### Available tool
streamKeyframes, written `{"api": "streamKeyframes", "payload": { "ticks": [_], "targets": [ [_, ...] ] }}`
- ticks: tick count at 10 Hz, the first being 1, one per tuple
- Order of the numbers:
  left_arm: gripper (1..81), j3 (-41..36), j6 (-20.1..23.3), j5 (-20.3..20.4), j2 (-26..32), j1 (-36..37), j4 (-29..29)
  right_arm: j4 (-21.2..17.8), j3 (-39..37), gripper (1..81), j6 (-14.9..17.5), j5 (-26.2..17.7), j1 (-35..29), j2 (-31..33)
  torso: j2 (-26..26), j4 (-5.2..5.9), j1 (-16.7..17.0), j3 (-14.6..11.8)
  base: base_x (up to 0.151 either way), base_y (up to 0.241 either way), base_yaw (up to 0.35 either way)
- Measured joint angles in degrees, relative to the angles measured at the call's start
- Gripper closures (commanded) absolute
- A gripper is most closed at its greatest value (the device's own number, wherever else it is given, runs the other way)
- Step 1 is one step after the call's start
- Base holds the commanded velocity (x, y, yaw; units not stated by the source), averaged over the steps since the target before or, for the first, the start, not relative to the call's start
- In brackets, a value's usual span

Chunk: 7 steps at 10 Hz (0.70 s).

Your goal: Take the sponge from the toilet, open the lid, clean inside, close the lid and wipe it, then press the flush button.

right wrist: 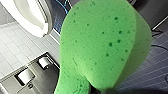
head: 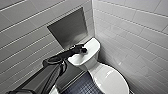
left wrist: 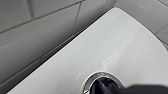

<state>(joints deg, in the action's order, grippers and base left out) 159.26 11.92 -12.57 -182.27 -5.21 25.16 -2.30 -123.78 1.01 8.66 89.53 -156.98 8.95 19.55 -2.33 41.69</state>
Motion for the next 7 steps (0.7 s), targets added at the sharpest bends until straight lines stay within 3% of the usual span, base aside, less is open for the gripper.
{"api": "streamKeyframes", "payload": {
  "ticks": [1, 3, 5, 7],
  "targets": [
    [81.1, -0.18, 0.01, 2.21, -0.11, -0.77, -0.8, 0.0, -0.02, 81.1, 0.0, 0.07, -0.02, -0.61, 0.02, 0.0, 0.02, -0.02, 0.0, 0.0, 0.0],
    [81.1, -0.22, 0.0, 2.27, -0.17, -0.68, -1.22, 0.0, -0.02, 81.1, 0.0, 0.02, -0.02, -1.18, 0.02, 0.0, 0.07, -0.02, 0.0, 0.0, 0.0],
    [81.1, -0.22, -0.07, -1.6, -0.15, 0.61, -0.59, 0.0, -0.24, 81.1, 0.0, 0.02, 0.0, -1.12, 0.02, 0.0, 0.05, 0.0, 0.0, 0.0, 0.0],
    [81.1, -0.49, -0.18, -8.73, -0.17, 2.6, 2.34, 0.0, -0.24, 81.1, 0.02, 0.05, 0.0, -1.12, 0.0, 0.0, 0.02, 0.05, 0.0, 0.0, 0.0]
  ]
}}
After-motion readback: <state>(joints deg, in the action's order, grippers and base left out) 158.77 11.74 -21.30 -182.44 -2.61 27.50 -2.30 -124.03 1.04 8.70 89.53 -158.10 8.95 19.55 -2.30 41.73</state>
